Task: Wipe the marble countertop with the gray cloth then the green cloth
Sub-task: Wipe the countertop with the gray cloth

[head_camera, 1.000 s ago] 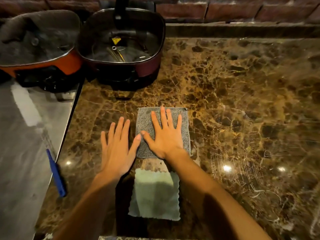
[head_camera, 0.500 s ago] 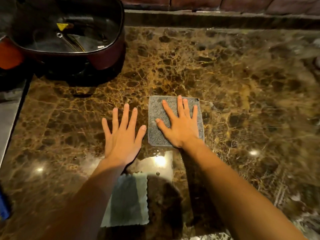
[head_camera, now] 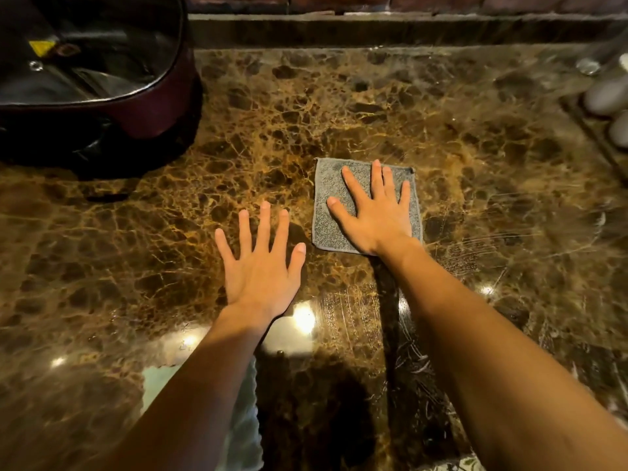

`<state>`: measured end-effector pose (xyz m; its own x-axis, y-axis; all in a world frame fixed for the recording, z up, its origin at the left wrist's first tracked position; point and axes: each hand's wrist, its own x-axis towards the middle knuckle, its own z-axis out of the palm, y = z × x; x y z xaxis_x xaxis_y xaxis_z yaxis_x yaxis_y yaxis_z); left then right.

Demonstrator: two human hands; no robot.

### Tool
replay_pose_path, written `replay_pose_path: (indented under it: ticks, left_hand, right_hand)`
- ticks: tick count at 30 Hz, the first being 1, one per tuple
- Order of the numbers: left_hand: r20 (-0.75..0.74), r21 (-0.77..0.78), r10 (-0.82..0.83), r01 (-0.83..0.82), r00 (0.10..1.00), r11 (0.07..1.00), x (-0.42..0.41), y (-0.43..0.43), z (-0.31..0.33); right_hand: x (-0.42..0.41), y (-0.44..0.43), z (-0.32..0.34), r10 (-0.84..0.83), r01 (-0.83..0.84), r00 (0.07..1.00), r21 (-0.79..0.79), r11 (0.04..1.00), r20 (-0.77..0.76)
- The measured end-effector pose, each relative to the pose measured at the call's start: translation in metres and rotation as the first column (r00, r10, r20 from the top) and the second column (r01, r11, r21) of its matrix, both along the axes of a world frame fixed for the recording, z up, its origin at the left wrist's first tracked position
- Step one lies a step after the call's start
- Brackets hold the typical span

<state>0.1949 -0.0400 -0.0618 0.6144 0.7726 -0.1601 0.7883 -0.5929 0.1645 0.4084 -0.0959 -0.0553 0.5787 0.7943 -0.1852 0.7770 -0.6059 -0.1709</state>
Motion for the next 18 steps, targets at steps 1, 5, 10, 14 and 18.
replay_pose_path:
  ticks: [1, 5, 10, 14, 18]
  left_hand:
    - [0.003, 0.008, 0.0, -0.001, 1.0, 1.0, 0.0, 0.0, -0.001]
    - [0.017, 0.029, -0.005, 0.005, 1.0, 1.0, -0.002, 0.0, -0.003]
    - [0.021, 0.026, -0.006, 0.006, 1.0, 1.0, 0.0, 0.001, -0.004]
    - [0.029, 0.016, -0.007, 0.006, 1.0, 1.0, -0.001, 0.002, -0.005]
    - [0.027, 0.008, -0.003, 0.003, 1.0, 1.0, -0.001, 0.002, -0.004]
  right_hand:
    - [0.0, 0.0, 0.0, 0.003, -0.003, 1.0, -0.004, 1.0, 0.011]
    - [-0.005, -0.006, 0.0, 0.031, -0.031, 0.999, 0.0, 1.0, 0.025]
    - [-0.031, -0.041, -0.001, 0.094, -0.094, 0.995, -0.01, 0.996, 0.039]
    - [-0.066, -0.087, 0.004, 0.126, -0.126, 0.992, -0.013, 0.992, 0.019]
    - [-0.108, -0.142, 0.01, 0.142, -0.142, 0.99, -0.047, 0.989, -0.005]
